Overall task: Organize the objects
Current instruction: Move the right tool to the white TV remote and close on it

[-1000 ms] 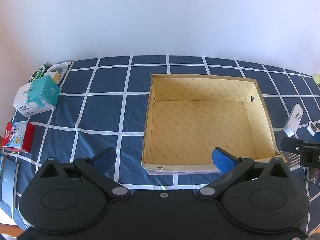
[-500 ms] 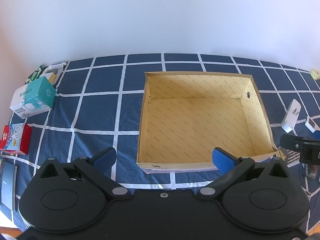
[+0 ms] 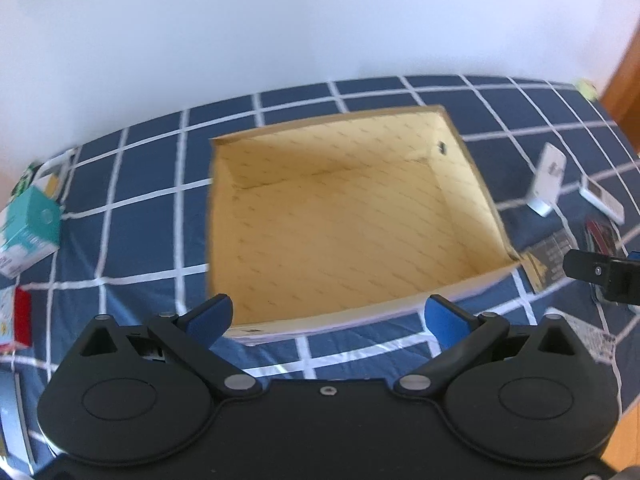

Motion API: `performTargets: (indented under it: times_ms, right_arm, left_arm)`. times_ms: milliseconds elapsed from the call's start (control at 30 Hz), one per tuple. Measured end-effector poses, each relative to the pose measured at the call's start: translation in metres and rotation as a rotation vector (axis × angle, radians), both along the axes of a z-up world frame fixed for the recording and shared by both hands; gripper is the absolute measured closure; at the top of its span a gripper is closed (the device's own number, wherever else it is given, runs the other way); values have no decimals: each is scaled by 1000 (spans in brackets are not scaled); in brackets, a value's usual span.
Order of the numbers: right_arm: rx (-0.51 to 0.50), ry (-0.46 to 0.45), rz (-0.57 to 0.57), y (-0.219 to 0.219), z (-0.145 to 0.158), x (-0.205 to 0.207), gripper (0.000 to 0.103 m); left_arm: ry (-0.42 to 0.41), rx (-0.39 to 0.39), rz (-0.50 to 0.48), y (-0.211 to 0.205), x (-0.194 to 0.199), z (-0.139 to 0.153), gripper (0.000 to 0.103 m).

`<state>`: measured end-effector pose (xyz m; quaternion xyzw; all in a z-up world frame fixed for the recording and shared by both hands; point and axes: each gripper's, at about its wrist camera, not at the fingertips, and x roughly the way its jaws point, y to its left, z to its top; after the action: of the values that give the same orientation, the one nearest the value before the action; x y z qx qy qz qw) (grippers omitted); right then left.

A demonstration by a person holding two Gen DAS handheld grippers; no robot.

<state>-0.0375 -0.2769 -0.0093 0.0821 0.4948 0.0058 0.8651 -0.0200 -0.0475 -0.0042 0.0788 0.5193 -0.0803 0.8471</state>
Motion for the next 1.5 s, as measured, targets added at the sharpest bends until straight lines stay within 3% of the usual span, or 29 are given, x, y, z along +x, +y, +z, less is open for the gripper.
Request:
performTargets:
  times_ms: [433,867,1500]
  right_arm:
    - [34,74,-253,-78,-29,-42,0]
    - [119,183,-380,-158,-71,-68,0]
    - [256,311,-404,-224,-155,-65,0]
  left_arm:
    - [88,-3,-201,-73,-9,-36,0]
    - [189,17,-315,-160,-27,-77,0]
    - [367,12,-424,-250,-23,-159,0]
